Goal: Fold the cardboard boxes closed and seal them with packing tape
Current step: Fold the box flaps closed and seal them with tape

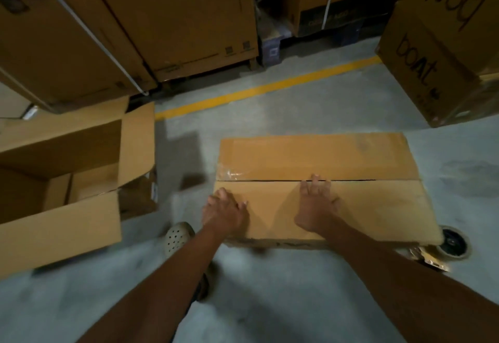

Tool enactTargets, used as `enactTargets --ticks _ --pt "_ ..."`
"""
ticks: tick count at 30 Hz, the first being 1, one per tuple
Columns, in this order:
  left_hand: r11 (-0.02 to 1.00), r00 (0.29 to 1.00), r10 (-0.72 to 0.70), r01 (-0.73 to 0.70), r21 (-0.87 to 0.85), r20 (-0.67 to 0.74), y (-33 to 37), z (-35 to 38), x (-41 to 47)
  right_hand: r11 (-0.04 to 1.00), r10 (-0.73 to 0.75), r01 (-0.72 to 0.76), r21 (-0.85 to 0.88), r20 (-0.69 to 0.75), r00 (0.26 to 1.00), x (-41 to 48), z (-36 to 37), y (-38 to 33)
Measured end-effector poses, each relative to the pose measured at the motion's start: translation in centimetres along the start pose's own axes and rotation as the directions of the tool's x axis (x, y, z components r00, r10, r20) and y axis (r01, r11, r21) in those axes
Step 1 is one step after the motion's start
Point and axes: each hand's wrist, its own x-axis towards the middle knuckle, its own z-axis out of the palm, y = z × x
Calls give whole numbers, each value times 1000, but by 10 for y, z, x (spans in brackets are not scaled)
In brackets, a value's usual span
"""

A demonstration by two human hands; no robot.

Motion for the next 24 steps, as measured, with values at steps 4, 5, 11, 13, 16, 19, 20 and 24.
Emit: enactTargets --ticks 4,5,11,13,16,19,20,24 --pt "974 995 -31 51 -219 91 12 24 -49 1000 13 -12 21 -22 1000 -30 12 16" --pt "963 994 -19 46 -264 106 16 30 -58 999 1 0 43 -15 1000 -37 12 20" --pt "941 987 113 -69 -332 113 48 58 -85 997 -42 37 70 75 996 -56 15 39" --pt "962 987 111 -78 -263 112 56 57 -81 995 -70 66 70 65 995 -56 15 53" --pt "971 971 231 -227 71 -64 69 53 -71 990 -132 130 61 26 991 -55 14 70" --pt "864 857 495 -469 183 -142 100 54 -60 991 -123 126 54 -58 991 -55 19 81" --pt "823 819 559 -530 204 -130 113 54 -57 993 -97 104 56 -109 989 -56 21 86" --pt "726 727 682 -658 202 -82 175 58 -51 991 105 -68 118 -336 936 -60 29 117"
